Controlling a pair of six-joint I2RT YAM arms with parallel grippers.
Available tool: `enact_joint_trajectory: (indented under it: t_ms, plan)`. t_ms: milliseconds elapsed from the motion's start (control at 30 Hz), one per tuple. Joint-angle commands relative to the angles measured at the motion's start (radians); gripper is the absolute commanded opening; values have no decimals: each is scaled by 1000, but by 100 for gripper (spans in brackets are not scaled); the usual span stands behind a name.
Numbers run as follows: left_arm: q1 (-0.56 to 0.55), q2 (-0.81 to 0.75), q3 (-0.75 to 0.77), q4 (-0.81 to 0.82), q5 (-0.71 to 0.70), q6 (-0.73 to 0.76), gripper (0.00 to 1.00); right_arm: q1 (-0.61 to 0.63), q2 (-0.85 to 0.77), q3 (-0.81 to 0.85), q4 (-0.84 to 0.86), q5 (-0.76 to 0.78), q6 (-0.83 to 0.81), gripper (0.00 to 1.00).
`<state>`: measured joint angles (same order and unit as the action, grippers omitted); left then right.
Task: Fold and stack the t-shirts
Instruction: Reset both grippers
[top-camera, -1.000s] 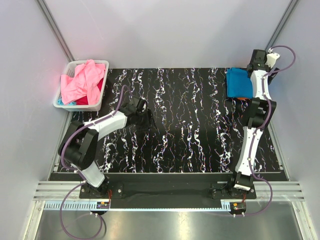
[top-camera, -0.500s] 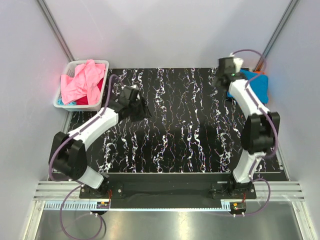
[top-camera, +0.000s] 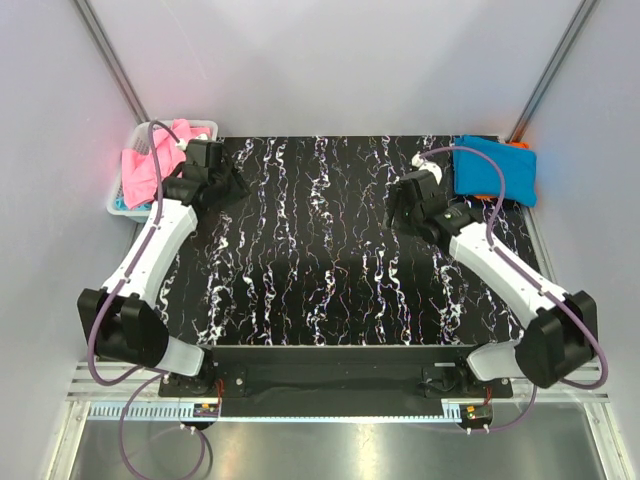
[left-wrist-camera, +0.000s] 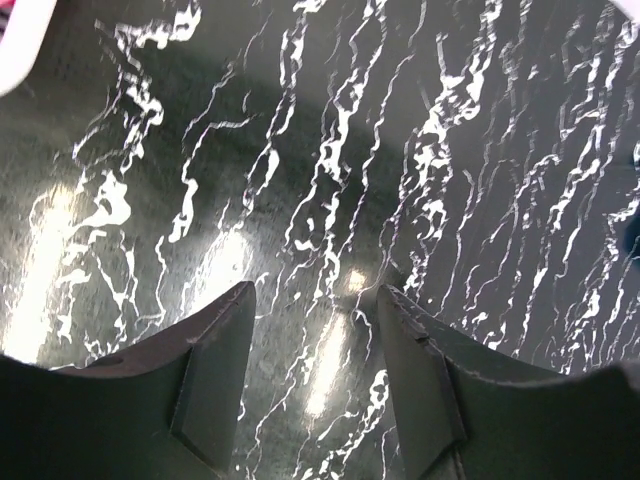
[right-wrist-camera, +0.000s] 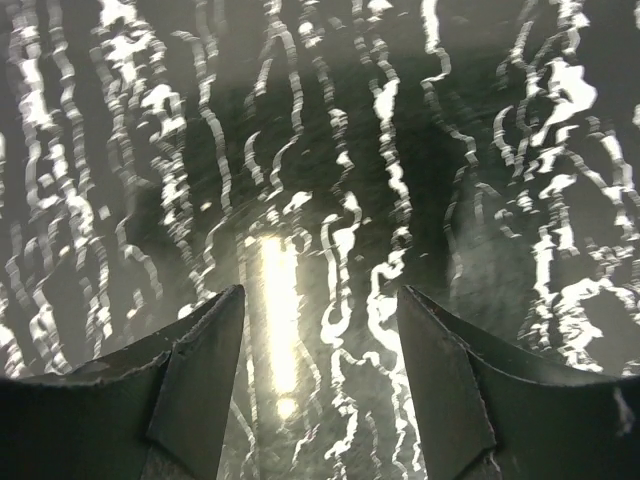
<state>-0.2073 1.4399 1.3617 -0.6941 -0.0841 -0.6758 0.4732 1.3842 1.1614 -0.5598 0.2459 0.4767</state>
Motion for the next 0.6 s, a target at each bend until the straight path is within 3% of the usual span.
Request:
enact_joint_trajectory:
  t_ms: [0, 133, 333, 567]
  plan:
    - [-3, 16, -5, 10, -3, 51, 56, 27, -71, -43, 60, -57, 40, 70]
    - [-3, -16, -104, 59, -43, 71, 62, 51, -77, -100, 63, -43, 50, 73]
    - [-12, -61, -150, 93, -66, 140, 99, 73, -86, -120, 100, -39, 43, 76]
    - [-18, -33, -124, 84, -59, 171, 99, 105, -47, -111, 110, -36, 68, 75]
